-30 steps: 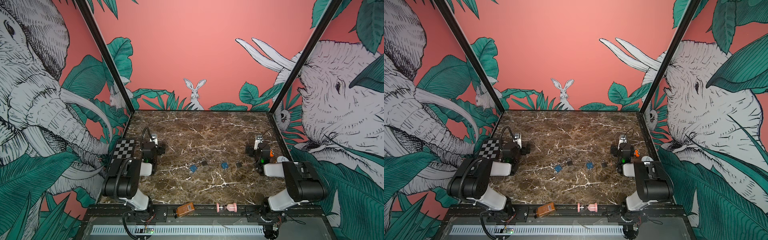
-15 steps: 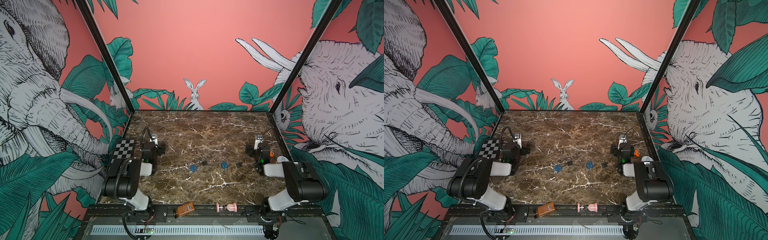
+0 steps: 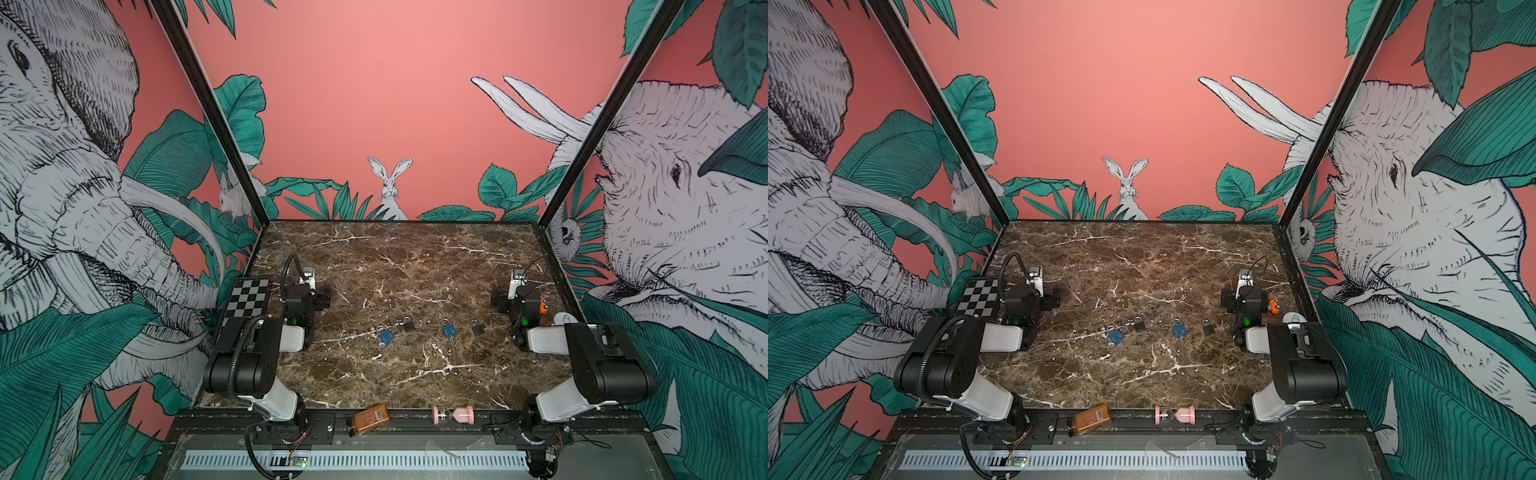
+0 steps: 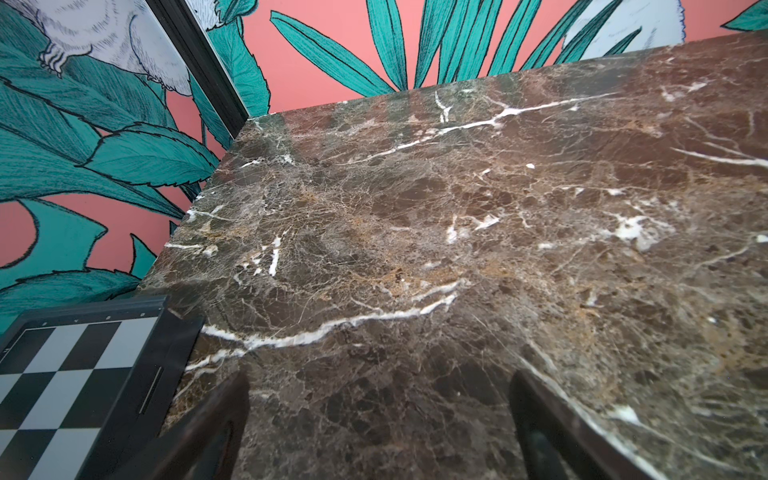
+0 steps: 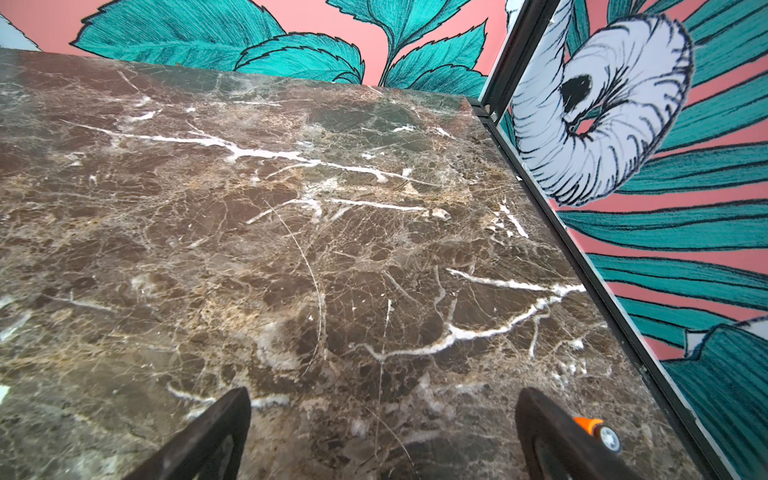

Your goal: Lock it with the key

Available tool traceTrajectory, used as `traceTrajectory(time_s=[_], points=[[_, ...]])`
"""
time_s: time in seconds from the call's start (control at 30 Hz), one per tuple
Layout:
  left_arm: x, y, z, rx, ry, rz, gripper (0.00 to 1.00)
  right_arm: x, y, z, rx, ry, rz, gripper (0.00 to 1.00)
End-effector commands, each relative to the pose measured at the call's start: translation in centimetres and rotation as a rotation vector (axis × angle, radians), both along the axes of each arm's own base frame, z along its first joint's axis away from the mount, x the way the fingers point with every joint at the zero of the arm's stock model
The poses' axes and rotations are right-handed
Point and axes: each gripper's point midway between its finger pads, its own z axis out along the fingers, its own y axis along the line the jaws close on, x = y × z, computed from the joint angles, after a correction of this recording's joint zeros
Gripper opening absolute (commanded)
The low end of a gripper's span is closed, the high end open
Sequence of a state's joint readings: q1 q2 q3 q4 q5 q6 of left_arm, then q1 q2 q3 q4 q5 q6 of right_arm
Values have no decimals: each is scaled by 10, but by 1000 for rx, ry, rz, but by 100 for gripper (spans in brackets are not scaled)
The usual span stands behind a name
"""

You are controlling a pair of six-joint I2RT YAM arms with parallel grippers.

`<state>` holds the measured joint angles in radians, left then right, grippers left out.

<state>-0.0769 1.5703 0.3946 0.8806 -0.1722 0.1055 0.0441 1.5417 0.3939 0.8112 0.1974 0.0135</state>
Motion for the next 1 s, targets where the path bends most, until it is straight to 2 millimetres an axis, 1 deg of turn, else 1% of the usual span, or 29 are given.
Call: traceTrajectory(time_s=[0.0,0.97], points=[[4,0,12,-9,-32,-1,98,6,1,15,-1,-56,6,98],[3,1,11,-7,-30,-1,98,6,4,17,-13,-62,11,98]])
